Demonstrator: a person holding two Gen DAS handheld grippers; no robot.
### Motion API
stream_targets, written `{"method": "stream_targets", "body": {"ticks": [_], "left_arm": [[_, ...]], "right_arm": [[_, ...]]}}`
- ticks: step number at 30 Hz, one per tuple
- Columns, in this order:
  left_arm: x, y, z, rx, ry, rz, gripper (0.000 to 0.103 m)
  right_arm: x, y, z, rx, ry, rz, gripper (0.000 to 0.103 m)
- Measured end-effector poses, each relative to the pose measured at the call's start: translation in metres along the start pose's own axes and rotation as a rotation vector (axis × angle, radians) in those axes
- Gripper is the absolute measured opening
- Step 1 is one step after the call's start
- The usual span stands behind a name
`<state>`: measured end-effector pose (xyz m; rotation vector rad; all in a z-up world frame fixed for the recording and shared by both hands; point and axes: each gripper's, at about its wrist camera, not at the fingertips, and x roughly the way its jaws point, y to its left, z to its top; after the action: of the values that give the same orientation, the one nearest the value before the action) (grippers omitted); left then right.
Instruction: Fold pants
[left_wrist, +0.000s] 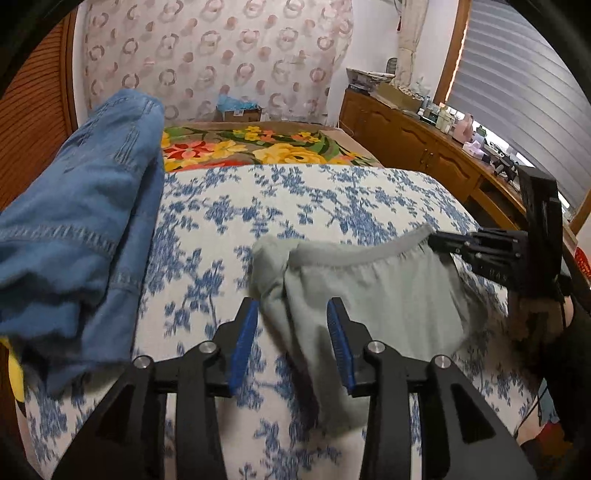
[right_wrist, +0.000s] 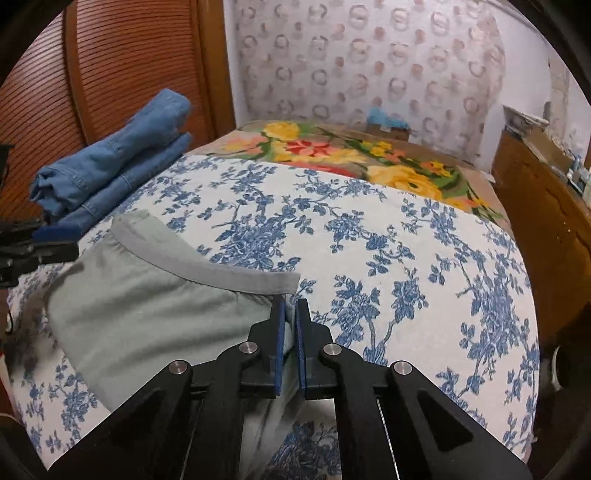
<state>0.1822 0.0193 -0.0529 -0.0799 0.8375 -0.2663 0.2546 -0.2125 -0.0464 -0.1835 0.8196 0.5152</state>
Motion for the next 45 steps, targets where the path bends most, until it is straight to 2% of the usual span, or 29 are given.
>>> {"method": "stream_targets", "body": {"ticks": [1,6,11,18,25,28,30,32,33,34,35,40,45], "left_arm": [[-0.002,0.000,-0.002,0.000,0.000,0.003,0.038],[-0.016,-0.004,-0.019,-0.003,-0.010,-0.009,0.038],[-0.024,-0.014,-0.036,0.016,-0.011,-0.045,0.038],[-0.018,-0.025,-0.048,0.038,0.006,-0.072,0.037],[-0.016,-0.026,-0.052,0.038,0.017,-0.068,0.033],[-0.017,-0.029,-0.052,0.045,0.012,-0.062,0.027],[-0.019,-0.031,-0.051,0.051,0.001,-0.058,0.014],[-0.022,-0.032,-0.049,0.047,-0.016,-0.053,0.007],[-0.023,-0.032,-0.048,0.045,-0.020,-0.049,0.006],[-0.026,-0.032,-0.047,0.040,-0.035,-0.041,0.005],[-0.027,-0.032,-0.045,0.038,-0.046,-0.036,0.005],[-0.041,-0.026,-0.042,0.030,-0.083,-0.014,0.005],[-0.053,-0.026,-0.049,0.031,-0.088,-0.018,0.005]], "right_arm": [[-0.003,0.000,-0.001,0.005,-0.001,-0.007,0.015],[-0.026,0.000,-0.009,0.032,-0.021,0.004,0.021],[-0.053,0.009,-0.031,0.045,-0.033,0.015,0.030],[-0.067,0.019,-0.062,0.076,-0.010,0.040,0.032],[-0.062,0.027,-0.073,0.093,0.021,0.069,0.032],[-0.058,0.028,-0.075,0.097,0.032,0.065,0.032],[-0.056,0.028,-0.075,0.100,0.034,0.069,0.032],[-0.057,0.028,-0.074,0.099,0.026,0.068,0.031],[-0.058,0.028,-0.074,0.099,0.016,0.070,0.025],[-0.059,0.028,-0.074,0.098,0.009,0.069,0.010],[-0.061,0.029,-0.074,0.094,0.001,0.059,0.006],[-0.082,0.026,-0.075,0.108,-0.073,0.025,0.001],[-0.100,0.034,-0.080,0.087,-0.094,0.031,0.001]]}}
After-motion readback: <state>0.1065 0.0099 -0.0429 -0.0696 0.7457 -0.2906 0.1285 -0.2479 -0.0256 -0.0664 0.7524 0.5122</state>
